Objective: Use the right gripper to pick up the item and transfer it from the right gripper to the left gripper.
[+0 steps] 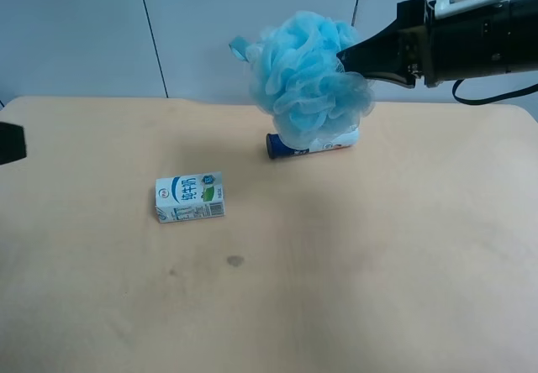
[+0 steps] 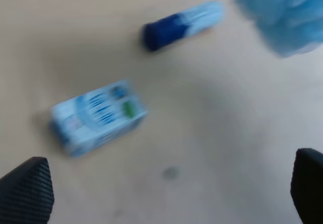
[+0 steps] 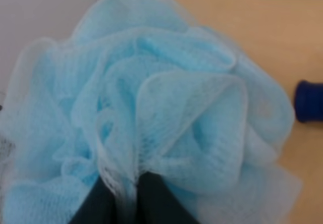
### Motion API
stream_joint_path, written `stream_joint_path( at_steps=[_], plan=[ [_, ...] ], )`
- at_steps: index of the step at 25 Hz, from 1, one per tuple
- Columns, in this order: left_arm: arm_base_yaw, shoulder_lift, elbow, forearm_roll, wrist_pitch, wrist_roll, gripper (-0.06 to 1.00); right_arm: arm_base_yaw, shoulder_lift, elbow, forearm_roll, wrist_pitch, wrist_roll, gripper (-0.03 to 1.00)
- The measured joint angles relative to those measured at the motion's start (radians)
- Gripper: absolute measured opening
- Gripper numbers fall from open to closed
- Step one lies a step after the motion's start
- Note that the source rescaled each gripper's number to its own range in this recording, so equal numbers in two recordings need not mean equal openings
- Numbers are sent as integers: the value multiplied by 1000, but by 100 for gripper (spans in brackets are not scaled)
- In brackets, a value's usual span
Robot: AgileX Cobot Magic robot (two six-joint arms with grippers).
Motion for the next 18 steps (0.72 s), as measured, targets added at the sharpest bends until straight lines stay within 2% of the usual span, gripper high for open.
stream_joint_path(
  at_steps=[3, 10, 15, 18],
  plan=[
    [0, 92, 0, -196, -20, 168, 100, 0, 0, 0, 58, 58, -33, 0],
    [0, 285, 0, -544, -14, 484, 100, 0, 0, 0, 124, 127, -57, 0],
    [0, 402, -2, -737, 67, 655, 100, 0, 0, 0, 124, 130, -62, 0],
    [0, 456, -2, -804, 97, 718, 100, 0, 0, 0, 124, 130, -63, 0]
  ],
)
